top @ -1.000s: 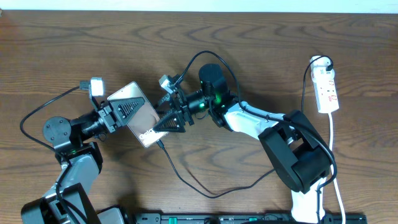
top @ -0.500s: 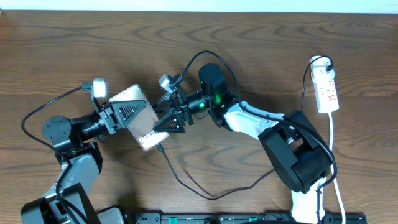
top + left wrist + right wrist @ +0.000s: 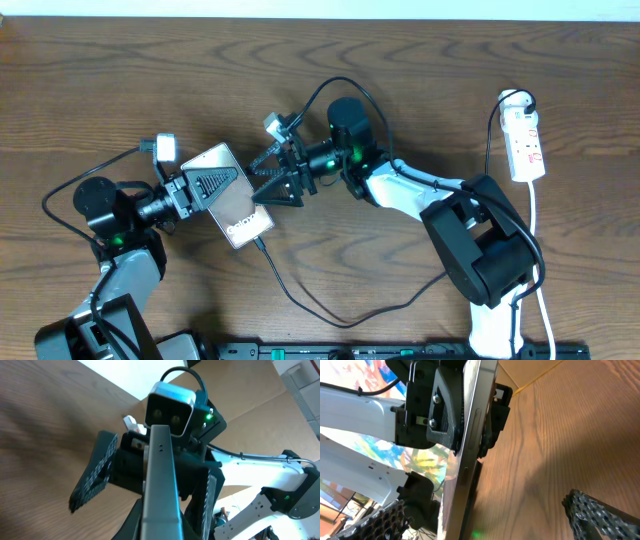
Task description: Plug charger to phone and switch on socket
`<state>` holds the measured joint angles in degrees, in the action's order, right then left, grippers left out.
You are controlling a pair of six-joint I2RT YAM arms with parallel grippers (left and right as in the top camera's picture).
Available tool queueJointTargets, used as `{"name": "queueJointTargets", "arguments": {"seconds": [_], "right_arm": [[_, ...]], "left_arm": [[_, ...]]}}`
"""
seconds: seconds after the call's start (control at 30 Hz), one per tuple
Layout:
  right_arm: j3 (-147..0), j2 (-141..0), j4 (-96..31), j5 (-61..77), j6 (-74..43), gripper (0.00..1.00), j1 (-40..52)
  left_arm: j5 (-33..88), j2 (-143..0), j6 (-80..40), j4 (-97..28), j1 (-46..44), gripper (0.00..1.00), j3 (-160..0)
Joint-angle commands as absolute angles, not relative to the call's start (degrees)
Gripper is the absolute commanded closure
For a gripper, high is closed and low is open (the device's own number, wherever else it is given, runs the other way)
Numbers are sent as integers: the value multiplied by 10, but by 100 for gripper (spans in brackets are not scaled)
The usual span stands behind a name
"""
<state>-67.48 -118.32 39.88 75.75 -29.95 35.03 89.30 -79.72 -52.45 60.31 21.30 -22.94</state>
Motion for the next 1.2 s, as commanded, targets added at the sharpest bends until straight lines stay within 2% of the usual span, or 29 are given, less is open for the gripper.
{"name": "queueJointTargets", "arguments": {"seconds": [0.0,0.3,0.63,0.87,1.17], "right_arm": [[-686,-1173,399,767,-298,1,340],[-686,-1173,399,780,-313,1,318],[-686,-1173,399,816,-359,1,265],[-686,-1173,399,821,-362,1,262],[-686,-1173,396,821,-362,1,263]], "left_arm": [[900,-794,-484,599,212,93,-223],[900,-794,-465,598,225,93,-199],[900,-794,-465,597,313,93,-170],[890,-794,-465,584,364,93,-170],[762,-794,-465,442,400,93,-170]]}}
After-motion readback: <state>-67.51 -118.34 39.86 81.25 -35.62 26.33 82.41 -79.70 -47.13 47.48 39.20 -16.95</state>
